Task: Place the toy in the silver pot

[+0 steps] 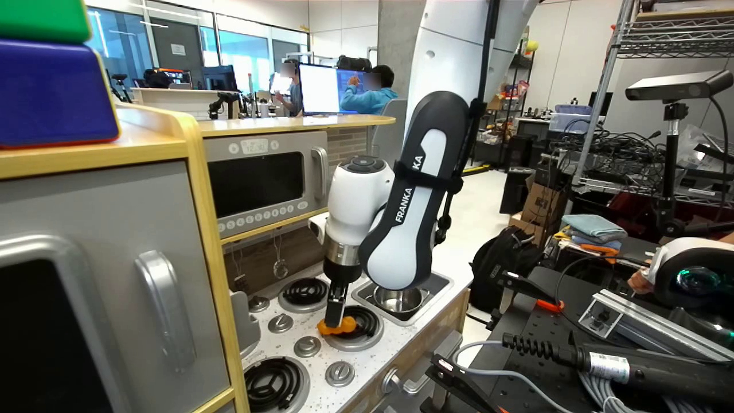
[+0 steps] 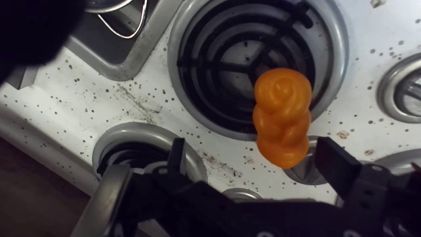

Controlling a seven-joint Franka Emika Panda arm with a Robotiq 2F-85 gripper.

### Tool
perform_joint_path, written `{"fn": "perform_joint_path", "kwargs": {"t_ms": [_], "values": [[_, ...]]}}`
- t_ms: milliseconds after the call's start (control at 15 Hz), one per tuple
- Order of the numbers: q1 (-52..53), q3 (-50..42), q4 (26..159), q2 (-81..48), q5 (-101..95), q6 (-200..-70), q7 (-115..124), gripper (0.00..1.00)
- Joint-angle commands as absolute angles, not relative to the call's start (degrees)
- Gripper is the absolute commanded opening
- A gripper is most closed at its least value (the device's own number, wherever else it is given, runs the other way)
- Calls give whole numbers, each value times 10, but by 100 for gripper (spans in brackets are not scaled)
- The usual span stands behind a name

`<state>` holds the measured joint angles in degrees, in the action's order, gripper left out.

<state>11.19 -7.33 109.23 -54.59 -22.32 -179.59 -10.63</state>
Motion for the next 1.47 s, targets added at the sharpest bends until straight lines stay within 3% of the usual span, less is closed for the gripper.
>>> {"fn": "perform_joint_path", "kwargs": {"t_ms": [0,200,267,533,933,1133,1400], "values": [[127,-78,1063,-581,-193,-1795,-96,100],[126,-74,1050,-597,-175,-1793,-94,100],[126,-74,1043,-604,-170,-1794,-92,82],[120,-65,1026,-618,-155,-1776,-85,49],[89,-42,1050,-576,-148,-1765,-78,14],[42,-16,1087,-534,-148,-1775,-89,3],[-19,-41,1098,-512,-138,-1776,-83,6]]}}
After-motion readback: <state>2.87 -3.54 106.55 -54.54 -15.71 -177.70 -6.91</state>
